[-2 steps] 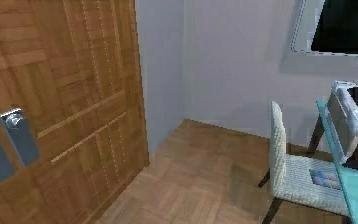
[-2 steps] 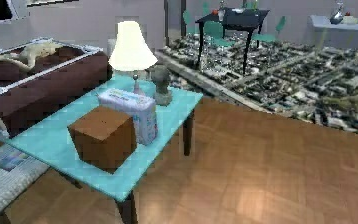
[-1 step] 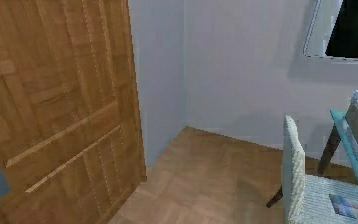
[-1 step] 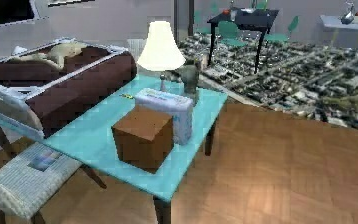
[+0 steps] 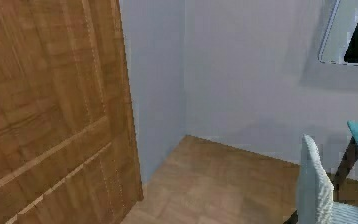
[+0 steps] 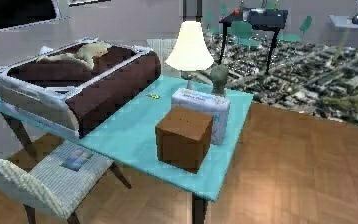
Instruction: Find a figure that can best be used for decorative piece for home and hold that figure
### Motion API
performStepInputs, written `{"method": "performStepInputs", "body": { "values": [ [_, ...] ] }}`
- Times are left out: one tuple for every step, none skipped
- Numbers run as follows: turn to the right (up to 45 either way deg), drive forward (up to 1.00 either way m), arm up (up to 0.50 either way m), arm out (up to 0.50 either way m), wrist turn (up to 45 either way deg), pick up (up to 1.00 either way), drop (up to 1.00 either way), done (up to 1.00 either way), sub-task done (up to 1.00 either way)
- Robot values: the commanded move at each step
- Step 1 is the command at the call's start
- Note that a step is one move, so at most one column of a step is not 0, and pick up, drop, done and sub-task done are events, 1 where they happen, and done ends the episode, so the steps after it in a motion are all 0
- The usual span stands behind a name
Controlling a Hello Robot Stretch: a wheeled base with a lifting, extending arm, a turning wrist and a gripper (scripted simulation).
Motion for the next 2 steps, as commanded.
{"method": "performStepInputs", "body": {
  "values": [
    [45.0, 0.0, 0.0, 0.0, 0.0, 0.0, 0.0, 0.0, 0.0],
    [45.0, 0.0, 0.0, 0.0, 0.0, 0.0, 0.0, 0.0, 0.0]
  ]
}}
